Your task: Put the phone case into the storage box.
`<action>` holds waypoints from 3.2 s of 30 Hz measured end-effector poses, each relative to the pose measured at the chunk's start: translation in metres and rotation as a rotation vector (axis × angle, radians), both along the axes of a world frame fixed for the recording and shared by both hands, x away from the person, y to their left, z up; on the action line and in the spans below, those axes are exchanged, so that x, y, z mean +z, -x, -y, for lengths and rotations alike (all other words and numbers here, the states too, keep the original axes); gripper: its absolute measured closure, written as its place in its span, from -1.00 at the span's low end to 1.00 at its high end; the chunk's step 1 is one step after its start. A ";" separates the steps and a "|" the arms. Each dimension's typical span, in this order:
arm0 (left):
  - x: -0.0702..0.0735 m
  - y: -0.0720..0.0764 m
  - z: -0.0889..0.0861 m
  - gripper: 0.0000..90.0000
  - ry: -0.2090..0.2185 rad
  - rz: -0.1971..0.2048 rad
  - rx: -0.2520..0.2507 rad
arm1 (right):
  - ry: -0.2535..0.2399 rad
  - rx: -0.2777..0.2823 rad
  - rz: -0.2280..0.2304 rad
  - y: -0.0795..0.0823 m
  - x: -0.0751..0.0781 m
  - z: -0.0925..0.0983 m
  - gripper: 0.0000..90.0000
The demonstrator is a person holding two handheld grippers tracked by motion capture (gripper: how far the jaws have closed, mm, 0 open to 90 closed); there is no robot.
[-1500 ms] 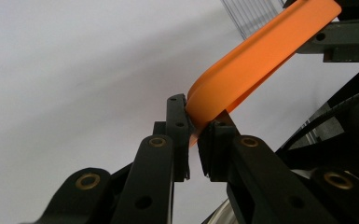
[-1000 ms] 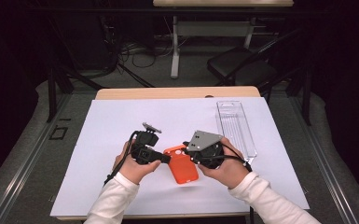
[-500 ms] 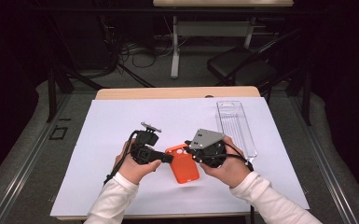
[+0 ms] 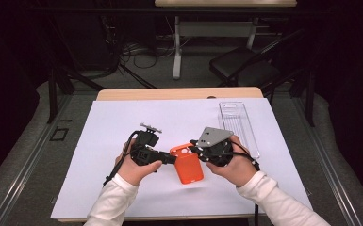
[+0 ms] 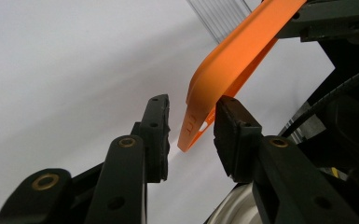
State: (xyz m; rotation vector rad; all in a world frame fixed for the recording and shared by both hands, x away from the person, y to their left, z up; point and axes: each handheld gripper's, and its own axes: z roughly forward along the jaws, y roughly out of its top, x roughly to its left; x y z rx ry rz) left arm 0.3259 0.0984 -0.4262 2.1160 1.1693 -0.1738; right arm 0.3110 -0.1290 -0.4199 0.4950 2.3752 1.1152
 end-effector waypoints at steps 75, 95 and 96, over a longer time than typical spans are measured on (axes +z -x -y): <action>-0.003 -0.011 -0.010 -0.62 0.023 0.242 0.009 | -0.049 -0.058 0.014 -0.097 0.060 0.080 0.79; -0.001 -0.011 -0.013 -0.65 0.039 0.252 0.011 | -0.027 -0.079 0.027 -0.124 0.071 0.088 0.79; -0.001 -0.011 -0.013 -0.66 0.042 0.251 0.011 | -0.027 -0.080 0.026 -0.125 0.072 0.087 0.79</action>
